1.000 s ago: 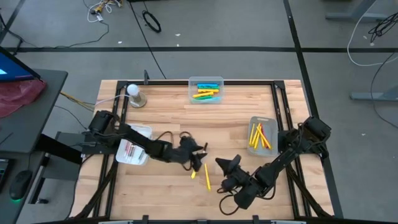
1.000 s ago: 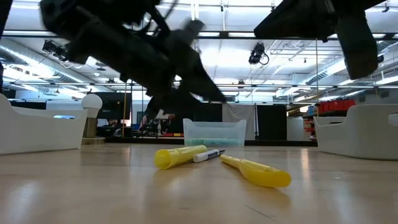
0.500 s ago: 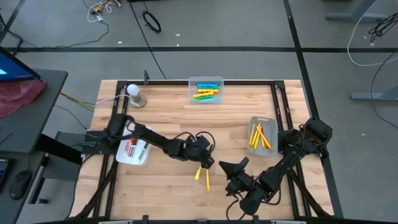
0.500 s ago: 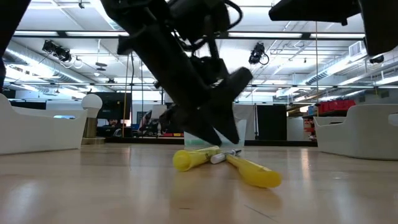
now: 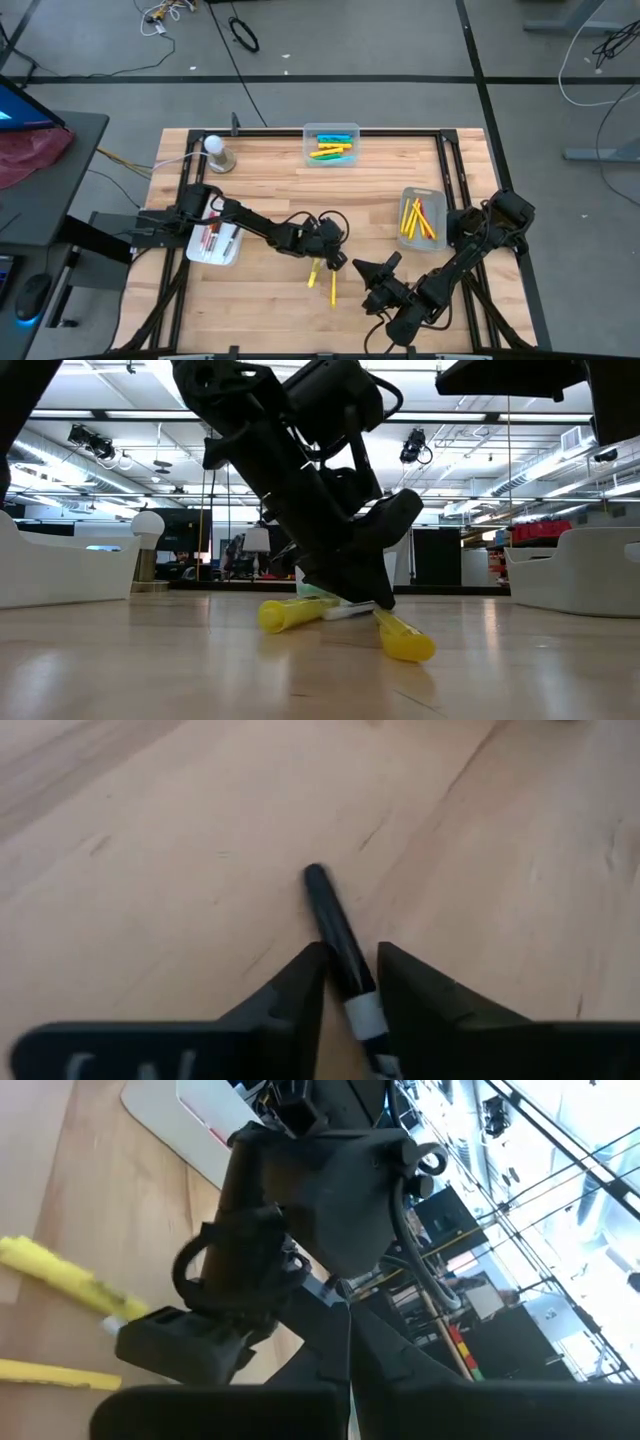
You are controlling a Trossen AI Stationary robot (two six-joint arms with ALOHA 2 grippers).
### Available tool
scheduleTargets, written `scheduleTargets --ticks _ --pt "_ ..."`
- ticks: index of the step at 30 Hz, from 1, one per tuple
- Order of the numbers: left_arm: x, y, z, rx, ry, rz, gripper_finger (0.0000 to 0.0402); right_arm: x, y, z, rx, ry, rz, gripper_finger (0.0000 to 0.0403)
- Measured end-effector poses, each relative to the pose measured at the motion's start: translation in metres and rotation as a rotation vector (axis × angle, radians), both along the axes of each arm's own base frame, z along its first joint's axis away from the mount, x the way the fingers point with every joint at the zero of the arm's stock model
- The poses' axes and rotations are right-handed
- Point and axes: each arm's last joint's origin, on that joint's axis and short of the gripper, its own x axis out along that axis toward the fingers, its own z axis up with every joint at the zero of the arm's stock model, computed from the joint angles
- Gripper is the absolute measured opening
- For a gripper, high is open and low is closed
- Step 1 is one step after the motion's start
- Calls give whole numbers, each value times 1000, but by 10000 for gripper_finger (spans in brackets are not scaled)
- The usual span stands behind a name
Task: Pick & Place Markers
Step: Put the black marker pen into the white bin
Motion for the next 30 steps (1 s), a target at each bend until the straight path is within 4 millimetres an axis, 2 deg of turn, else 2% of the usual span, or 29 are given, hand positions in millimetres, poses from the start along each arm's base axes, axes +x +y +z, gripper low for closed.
scheduleTargets --ticks 6,13,15,18,20,23,26,30 --pt "3 10 0 19 1 -8 41 0 0 0 11 -2 4 1" --pt "7 18 2 77 -35 -22 40 0 0 0 13 -2 4 1" --pt "7 18 13 96 -55 -24 40 0 0 0 13 -3 4 1" --pt "0 11 41 144 -77 -23 40 0 0 0 28 -14 2 1" --pt "-11 3 58 180 -40 -26 40 0 0 0 40 -21 1 1" --pt "-40 -6 86 227 66 0 40 0 0 0 50 -28 0 1" --pt "-81 -11 111 251 201 97 40 0 1 0 57 -35 0 1" --pt "-142 -12 133 255 392 301 40 1 1 0 87 -57 -4 1"
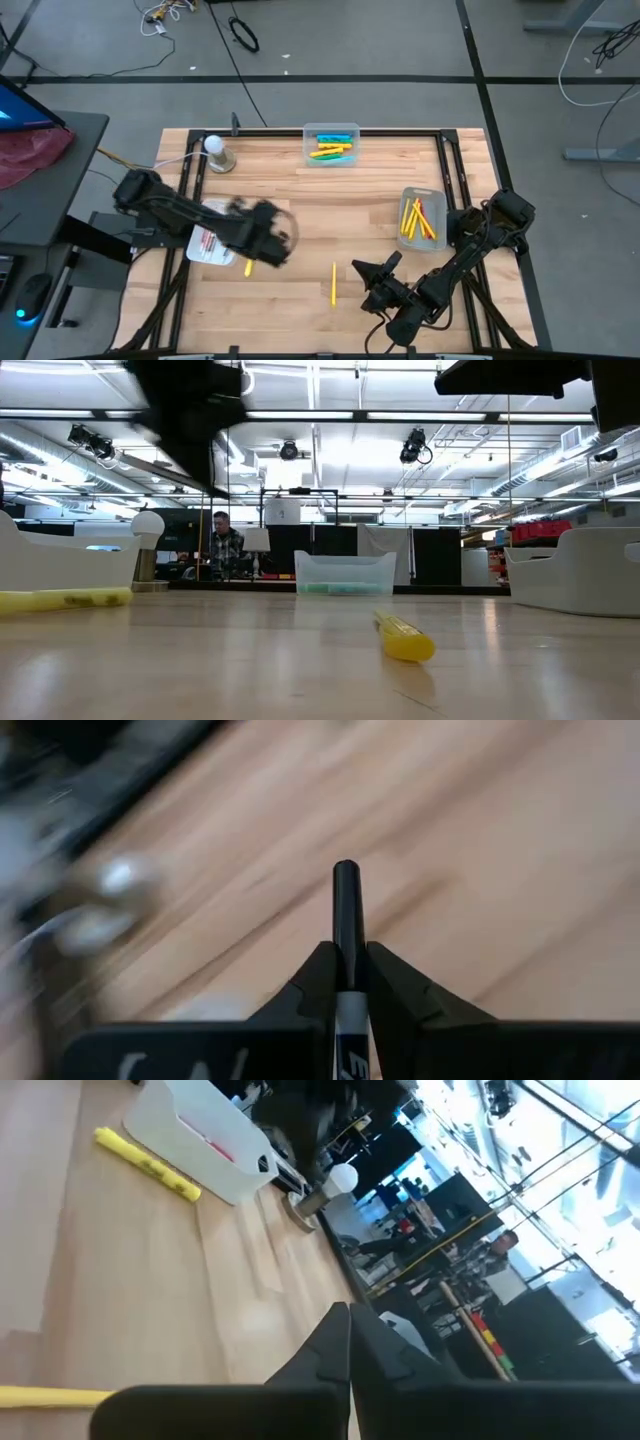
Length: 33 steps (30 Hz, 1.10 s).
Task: Pick & Place Markers
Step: Put the black marker pen into the white bin, then put the yellow highlighter into the transparent bin
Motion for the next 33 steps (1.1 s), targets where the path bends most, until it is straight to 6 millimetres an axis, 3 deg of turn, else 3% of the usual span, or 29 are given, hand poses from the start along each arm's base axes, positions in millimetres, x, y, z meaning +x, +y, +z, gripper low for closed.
scheduleTargets --ticks 3,6,15,23,33 --pt "-34 -3 10 16 70 166 40 0 0 0 21 0 10 1" --pt "-56 -5 5 -9 68 259 40 0 1 0 29 1 15 1" --pt "-106 15 -54 -203 18 458 43 1 1 0 29 3 17 1" --pt "-118 21 -78 -321 -40 493 65 2 0 0 32 5 16 1" --pt "-119 20 -74 -350 -3 476 148 2 0 -1 41 15 28 1"
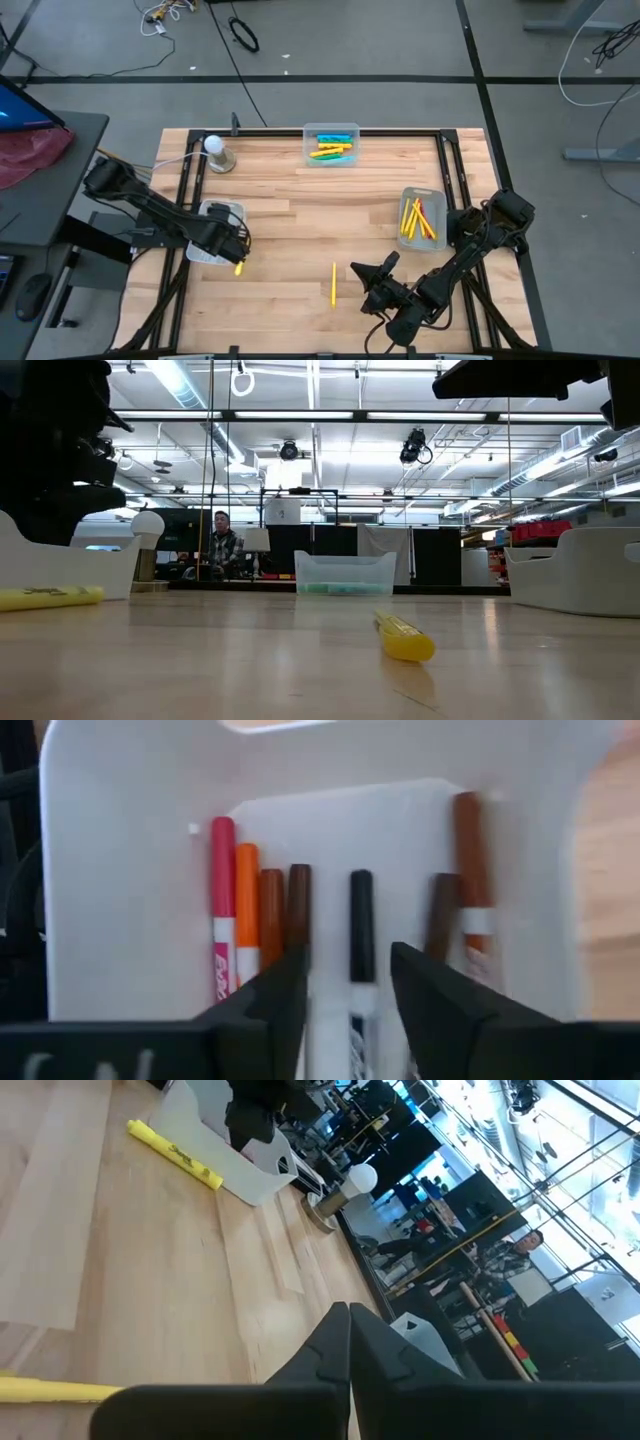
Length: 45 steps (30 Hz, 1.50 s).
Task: Pick & Place Markers
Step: Put the yellow highlighter into the transparent bin
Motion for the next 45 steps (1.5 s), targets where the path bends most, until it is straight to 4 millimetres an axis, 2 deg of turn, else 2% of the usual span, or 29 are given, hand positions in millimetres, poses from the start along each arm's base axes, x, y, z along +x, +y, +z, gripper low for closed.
scheduleTargets --ticks 5,10,12,14,21,23,26,29,33,45 --pt "14 -13 27 -16 -119 -59 181 1 -1 0 3 -3 -3 1" --pt "43 -40 59 0 -418 -246 179 3 -2 1 19 -16 -11 1" --pt "56 -51 59 -25 -508 -308 169 3 -3 0 26 -21 -16 1" --pt "64 -59 52 -63 -516 -339 155 4 -4 0 41 -26 -18 1" --pt "76 -74 6 -214 -314 -278 81 6 -4 0 61 -7 2 1" --pt "82 -79 0 -232 -281 -264 51 6 -5 0 62 -6 1 1" --pt "93 -87 5 -212 -256 -284 10 8 -7 -1 68 -4 -2 1" --pt "100 -91 16 -143 -178 -287 8 10 -8 0 73 -8 -9 1" --pt "97 -86 24 -31 28 -231 4 10 -8 0 80 -13 -10 1" --pt "98 -72 -15 42 239 -228 5 10 -9 0 81 -13 -11 1"
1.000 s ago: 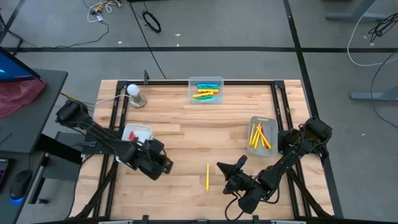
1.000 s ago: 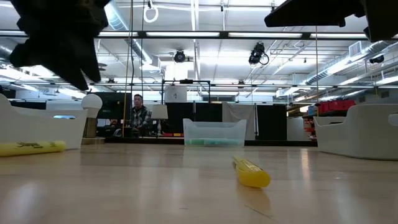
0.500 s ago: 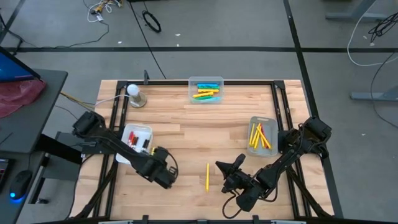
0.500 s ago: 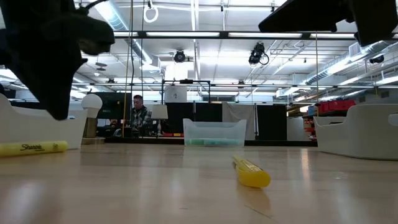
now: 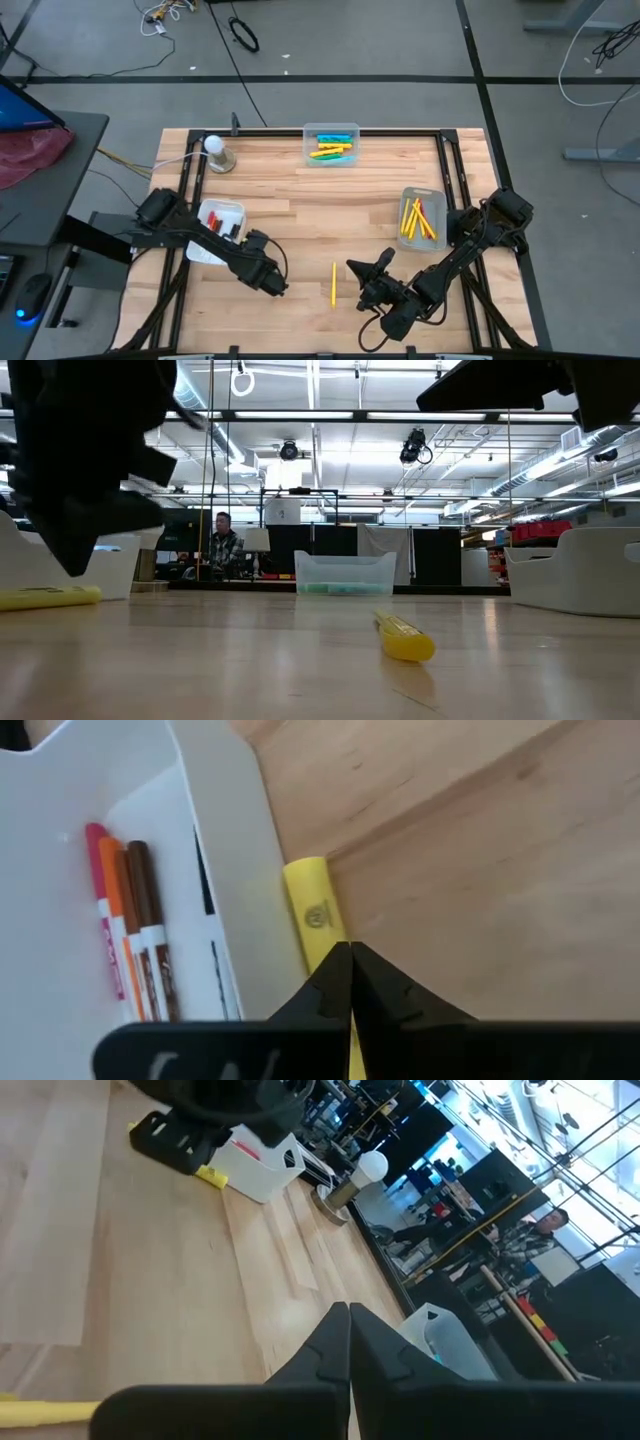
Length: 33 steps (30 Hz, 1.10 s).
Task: Pick & Place Markers
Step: Put the yellow highlighter into the transparent bin
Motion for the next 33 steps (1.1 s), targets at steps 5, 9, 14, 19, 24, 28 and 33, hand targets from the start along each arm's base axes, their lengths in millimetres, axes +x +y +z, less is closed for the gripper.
scheduleTargets --ticks 5,9,14,19,24,28,33 --pt "-2 3 -16 19 75 -2 3 0 0 0 1 -1 -1 1" --pt "-2 3 -20 31 83 -5 5 0 0 0 0 0 -1 1" --pt "2 1 -19 26 47 -7 5 0 0 0 1 -1 -1 1" --pt "10 -7 -13 15 -17 -72 4 0 0 0 1 -1 -1 1" --pt "0 -2 -8 78 85 -35 4 0 0 0 1 -1 -1 1" --pt "-4 2 -5 116 134 -28 3 0 0 0 4 2 3 1" --pt "-8 6 -10 130 158 -39 3 0 0 0 12 10 14 1"
